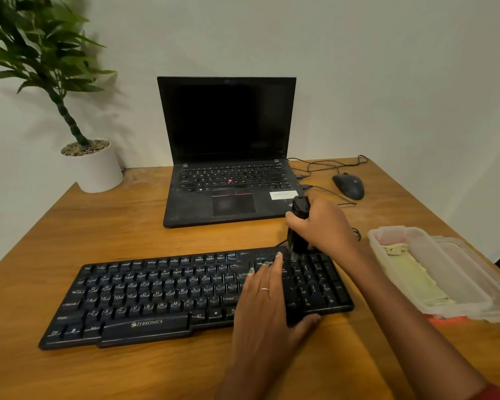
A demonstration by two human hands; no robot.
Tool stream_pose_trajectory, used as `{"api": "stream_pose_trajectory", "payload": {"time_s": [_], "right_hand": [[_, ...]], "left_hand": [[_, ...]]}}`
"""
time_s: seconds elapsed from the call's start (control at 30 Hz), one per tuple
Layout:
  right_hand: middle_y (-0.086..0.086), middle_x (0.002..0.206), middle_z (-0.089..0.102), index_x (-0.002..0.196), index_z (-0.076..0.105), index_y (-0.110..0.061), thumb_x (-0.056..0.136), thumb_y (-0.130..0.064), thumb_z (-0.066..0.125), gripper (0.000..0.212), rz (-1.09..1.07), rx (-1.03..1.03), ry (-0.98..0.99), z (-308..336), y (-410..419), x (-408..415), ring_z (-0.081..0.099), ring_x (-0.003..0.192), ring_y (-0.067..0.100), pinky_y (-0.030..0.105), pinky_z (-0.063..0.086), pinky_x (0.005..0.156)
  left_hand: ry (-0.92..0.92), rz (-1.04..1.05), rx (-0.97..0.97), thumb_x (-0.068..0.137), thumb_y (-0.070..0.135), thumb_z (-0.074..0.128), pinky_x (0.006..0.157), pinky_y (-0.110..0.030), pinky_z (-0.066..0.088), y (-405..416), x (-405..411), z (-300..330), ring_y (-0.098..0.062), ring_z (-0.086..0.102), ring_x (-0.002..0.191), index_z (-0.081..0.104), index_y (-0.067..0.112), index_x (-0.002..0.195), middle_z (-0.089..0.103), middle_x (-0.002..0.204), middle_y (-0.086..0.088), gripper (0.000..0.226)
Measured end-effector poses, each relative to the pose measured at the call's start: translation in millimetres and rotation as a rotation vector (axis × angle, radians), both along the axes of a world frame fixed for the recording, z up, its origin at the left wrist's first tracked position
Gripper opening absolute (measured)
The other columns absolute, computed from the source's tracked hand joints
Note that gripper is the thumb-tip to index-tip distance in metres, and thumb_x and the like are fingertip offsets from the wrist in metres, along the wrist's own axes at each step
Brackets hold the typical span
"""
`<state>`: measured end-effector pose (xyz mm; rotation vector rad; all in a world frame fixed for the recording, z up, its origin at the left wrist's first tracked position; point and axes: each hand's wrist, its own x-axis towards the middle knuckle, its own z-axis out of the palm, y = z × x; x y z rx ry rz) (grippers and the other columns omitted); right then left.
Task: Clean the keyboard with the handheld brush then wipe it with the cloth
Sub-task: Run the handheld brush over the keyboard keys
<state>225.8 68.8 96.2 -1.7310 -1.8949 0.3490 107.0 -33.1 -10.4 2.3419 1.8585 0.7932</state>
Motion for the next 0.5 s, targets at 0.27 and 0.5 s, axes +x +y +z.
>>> {"api": "stream_pose_trajectory", "payload": {"time_s": [0.27, 0.5], "right_hand": [[0.007, 0.082, 0.065, 0.098, 0.055, -0.008, 0.087, -0.031, 0.06, 0.026, -0.005, 0.072, 0.005, -3.7, 2.6, -4.2, 0.058, 0.068, 0.021, 0.032, 0.046, 0.057], [0.007, 0.086, 0.066, 0.1, 0.058, -0.009, 0.083, -0.029, 0.062, 0.027, 0.041, -0.051, 0.074, 3.8, -8.5, 2.2, 0.064, 0.068, 0.021, 0.04, 0.057, 0.062]], "left_hand": [[0.023, 0.025, 0.011, 0.072, 0.085, 0.036, 0.101, -0.032, 0.034, 1.6, -0.3, -0.7, -0.013, 0.056, 0.119, 0.034, 0.012, 0.145, 0.059, 0.132, 0.001, 0.104], [0.024, 0.033, 0.016, 0.072, 0.086, 0.038, 0.102, -0.033, 0.035, 1.2, 0.8, -2.9, -0.014, 0.055, 0.121, 0.032, 0.012, 0.146, 0.057, 0.133, 0.0, 0.105]]}}
